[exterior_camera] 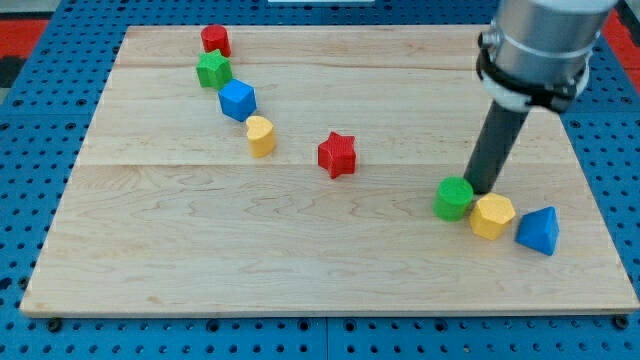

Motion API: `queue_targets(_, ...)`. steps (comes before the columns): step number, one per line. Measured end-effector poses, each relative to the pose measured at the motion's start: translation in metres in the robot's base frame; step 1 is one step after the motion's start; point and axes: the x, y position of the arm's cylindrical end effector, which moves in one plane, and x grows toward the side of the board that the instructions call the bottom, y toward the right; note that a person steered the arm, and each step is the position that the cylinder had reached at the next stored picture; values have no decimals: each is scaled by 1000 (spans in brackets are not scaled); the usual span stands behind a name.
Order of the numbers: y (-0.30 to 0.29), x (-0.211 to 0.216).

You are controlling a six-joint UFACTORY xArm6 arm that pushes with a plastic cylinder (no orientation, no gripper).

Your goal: Push the red star close to the green circle

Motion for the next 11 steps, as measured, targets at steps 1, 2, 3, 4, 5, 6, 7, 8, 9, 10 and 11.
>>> queue_targets(1,5,-52)
queue_targets(2,-54,-80)
queue_targets(3,-144,-89)
queue_targets(4,-180,-83)
queue_targets(5,-136,-53)
queue_targets(6,-99,-29)
queue_targets(7,-174,-41)
queue_targets(8,-193,0)
queue_targets(9,-117,17)
queue_targets(10,-74,43)
queue_targets(11,-123,54)
